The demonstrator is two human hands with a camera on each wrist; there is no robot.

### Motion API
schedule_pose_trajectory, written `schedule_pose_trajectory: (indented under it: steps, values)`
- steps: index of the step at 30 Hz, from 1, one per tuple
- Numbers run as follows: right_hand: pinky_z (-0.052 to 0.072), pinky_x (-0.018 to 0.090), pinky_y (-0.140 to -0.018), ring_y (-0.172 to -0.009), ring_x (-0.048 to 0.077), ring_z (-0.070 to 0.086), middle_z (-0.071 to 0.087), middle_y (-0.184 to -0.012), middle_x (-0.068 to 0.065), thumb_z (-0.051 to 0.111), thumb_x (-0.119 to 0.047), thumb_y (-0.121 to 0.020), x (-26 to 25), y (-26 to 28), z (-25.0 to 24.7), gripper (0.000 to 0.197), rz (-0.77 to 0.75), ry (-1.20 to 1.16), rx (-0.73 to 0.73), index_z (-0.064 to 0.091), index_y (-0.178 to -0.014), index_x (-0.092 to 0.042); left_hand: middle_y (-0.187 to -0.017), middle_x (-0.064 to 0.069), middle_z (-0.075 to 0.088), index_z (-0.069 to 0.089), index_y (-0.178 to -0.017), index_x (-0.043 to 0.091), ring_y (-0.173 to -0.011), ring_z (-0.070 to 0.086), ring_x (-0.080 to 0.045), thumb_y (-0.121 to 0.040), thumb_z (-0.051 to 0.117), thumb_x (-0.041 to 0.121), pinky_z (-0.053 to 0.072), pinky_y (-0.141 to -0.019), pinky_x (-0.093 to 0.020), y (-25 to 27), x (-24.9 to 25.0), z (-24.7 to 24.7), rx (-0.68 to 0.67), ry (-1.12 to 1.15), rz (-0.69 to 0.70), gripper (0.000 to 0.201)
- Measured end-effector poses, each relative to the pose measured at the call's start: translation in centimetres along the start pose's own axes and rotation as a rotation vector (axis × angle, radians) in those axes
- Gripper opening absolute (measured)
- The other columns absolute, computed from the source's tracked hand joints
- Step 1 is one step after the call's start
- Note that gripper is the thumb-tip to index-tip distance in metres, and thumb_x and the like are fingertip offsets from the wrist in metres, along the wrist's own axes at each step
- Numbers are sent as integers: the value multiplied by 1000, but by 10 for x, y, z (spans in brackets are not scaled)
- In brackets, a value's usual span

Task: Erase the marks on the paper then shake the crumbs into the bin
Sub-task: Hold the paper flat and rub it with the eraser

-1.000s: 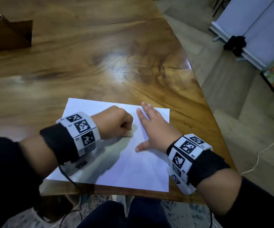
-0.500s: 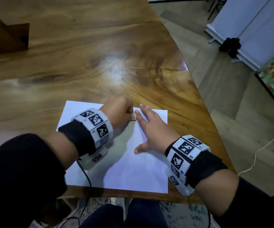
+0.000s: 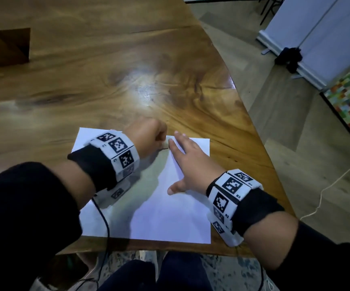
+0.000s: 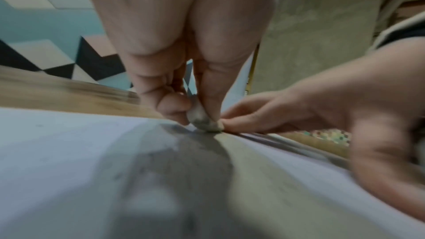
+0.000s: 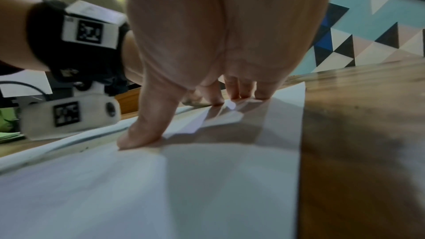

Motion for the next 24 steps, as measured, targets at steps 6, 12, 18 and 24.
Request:
schedule_pose_trajectory:
  steps: [6, 12, 18, 24]
  values:
    - [3, 27, -116, -144, 16, -19, -26, -156, 2, 77, -47, -71, 1, 0, 1, 121, -5, -26, -8, -8, -151, -14, -73, -3, 54, 59, -70, 11, -70, 51, -20, -77, 62, 14, 37, -61, -19, 68, 0, 28, -265, 27, 199, 9]
    - [5, 27, -117, -144, 12, -20, -26, -155, -3, 83, -43, -65, 5, 1, 0, 128, -19, -52, -27, -8, -151, -17, -72, -1, 65, 67, -92, 17, -67, 54, -18, -73, 69, 17, 37, -59, -22, 36, -28, -3, -16, 141, -22, 19]
    - [4, 26, -116, -144, 11, -19, -26, -156, -3, 84, -39, -64, 4, 3, -2, 125, -15, -59, -26, -3, -151, -17, -75, 0, 56, 66, -91, 11, -72, 50, -19, -79, 65, 17, 31, -65, -21, 21, -9, 8, -14, 105, 19, 14]
    - [-2, 24, -115, -143, 14, -22, -28, -155, 1, 82, -40, -67, 3, 3, -1, 124, -26, -32, -48, -7, -151, -14, -76, -6, 59, 63, -73, 14, -70, 56, -24, -80, 58, 21, 34, -63, -21, 91, -5, 37, -319, 61, 277, 12]
Point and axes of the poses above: each hand's wrist, its own y-axis away from the middle knuckle, its own z-axis out of the palm, x = y × z, the point moved 5 cm from there along -y, towards the middle knuckle
